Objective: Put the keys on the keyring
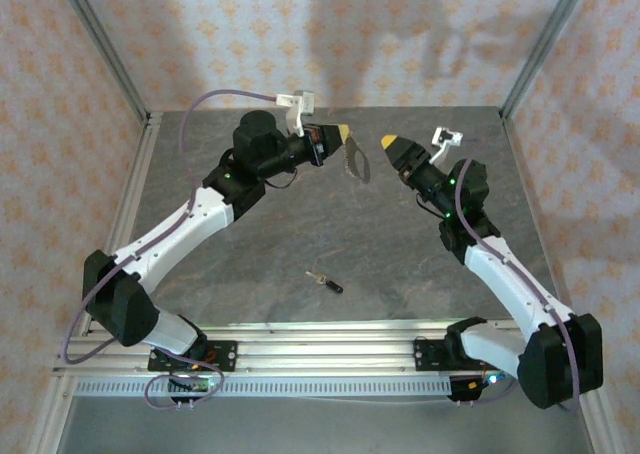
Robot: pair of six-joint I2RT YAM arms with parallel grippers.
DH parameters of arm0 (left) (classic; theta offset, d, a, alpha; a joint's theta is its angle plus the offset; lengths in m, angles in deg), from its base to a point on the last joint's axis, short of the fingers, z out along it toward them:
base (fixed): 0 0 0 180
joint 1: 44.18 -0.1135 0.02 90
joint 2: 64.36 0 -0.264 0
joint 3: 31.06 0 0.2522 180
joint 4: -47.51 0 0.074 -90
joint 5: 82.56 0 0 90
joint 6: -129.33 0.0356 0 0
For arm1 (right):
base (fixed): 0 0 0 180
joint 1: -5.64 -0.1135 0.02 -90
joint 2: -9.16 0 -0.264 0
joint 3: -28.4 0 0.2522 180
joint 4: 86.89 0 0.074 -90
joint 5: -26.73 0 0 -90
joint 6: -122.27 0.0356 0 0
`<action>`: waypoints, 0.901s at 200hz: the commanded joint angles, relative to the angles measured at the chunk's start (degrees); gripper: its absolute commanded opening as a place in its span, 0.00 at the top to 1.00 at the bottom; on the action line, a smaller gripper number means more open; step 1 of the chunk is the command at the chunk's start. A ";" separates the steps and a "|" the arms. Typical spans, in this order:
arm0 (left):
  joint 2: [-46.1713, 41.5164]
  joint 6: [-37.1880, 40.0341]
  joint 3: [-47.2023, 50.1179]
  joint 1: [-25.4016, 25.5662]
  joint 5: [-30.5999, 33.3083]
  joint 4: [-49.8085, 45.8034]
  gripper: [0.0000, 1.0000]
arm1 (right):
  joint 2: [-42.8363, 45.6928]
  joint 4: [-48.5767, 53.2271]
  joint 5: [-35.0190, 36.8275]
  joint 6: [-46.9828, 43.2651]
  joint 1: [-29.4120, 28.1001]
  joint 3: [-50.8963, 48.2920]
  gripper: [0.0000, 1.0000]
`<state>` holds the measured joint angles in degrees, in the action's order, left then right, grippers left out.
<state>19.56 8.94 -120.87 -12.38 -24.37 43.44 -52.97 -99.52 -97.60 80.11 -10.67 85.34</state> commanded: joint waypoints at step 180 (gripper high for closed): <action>4.38 -12.30 1.26 -2.17 -14.10 20.47 1.00 | -9.53 -23.19 -13.84 7.93 0.08 8.41 0.65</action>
<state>23.45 2.95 -117.96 -14.09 -34.62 53.78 -60.75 -112.79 -108.98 82.91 -10.67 92.00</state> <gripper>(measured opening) 0.047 0.364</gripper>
